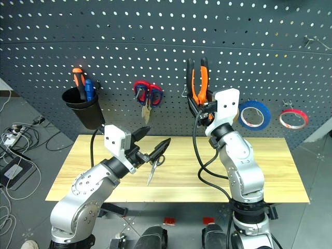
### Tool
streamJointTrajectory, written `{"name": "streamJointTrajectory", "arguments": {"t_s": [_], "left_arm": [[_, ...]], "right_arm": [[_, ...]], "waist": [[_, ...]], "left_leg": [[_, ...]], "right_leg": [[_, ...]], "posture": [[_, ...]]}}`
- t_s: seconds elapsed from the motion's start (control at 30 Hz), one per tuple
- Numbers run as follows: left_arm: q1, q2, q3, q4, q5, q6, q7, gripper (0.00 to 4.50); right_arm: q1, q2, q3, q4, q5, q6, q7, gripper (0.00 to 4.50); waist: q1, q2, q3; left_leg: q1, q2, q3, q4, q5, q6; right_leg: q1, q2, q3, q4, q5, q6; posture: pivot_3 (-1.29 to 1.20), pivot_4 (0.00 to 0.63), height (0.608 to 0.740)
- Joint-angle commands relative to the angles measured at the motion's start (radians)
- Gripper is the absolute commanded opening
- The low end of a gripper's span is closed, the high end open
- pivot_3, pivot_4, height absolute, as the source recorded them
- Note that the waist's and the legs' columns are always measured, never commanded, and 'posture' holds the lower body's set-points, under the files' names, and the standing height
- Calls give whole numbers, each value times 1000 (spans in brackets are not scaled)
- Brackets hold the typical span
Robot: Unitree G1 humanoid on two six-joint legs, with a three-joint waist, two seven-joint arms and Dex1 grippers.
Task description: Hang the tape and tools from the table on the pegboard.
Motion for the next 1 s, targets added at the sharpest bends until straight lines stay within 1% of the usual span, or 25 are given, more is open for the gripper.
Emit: {"name": "streamJointTrajectory", "arguments": {"t_s": [0.03,0.23,0.33,0.4,0.53,0.67,1.0], "left_arm": [[-57,-17,-14,53,26,-51,19,4500],[-134,-51,-34,171,86,-132,50,4500],[-174,-67,-29,251,133,-183,82,4500],[-200,-73,-28,292,146,-203,85,4500],[-237,-77,-37,344,156,-226,74,4500],[-263,-77,-51,364,153,-223,51,4500],[-284,-78,-64,352,149,-195,33,4500]], "right_arm": [[-102,32,1,95,-51,-198,-48,2452],[-208,63,8,323,-113,-422,-90,2452],[-255,77,9,426,-129,-492,-107,2452],[-284,88,13,492,-139,-536,-118,2452],[-331,104,13,602,-147,-613,-128,2452],[-371,115,-4,702,-149,-679,-146,2452],[-452,102,-26,912,-164,-822,-178,2452]], "waist": [[4,0,-3],[5,-1,-7],[4,-1,-6],[3,-1,-6],[3,-1,-6],[6,-1,-5],[6,0,5]], "left_leg": [[1,0,0,1,0,0],[5,-1,1,0,0,0],[7,-1,1,0,0,0],[8,-1,1,-1,0,0],[9,-1,1,0,0,0],[9,-1,0,0,0,0],[9,-1,0,-1,0,0]], "right_leg": [[0,0,0,3,0,0],[0,-1,0,10,0,0],[0,-1,0,10,0,0],[0,-2,0,11,0,0],[0,-2,0,12,0,0],[0,-2,0,12,0,0],[0,-2,0,12,0,-1]], "posture": [[85,88,740],[85,106,740],[89,117,740],[96,136,740],[109,150,740],[130,177,740],[162,203,740]]}}
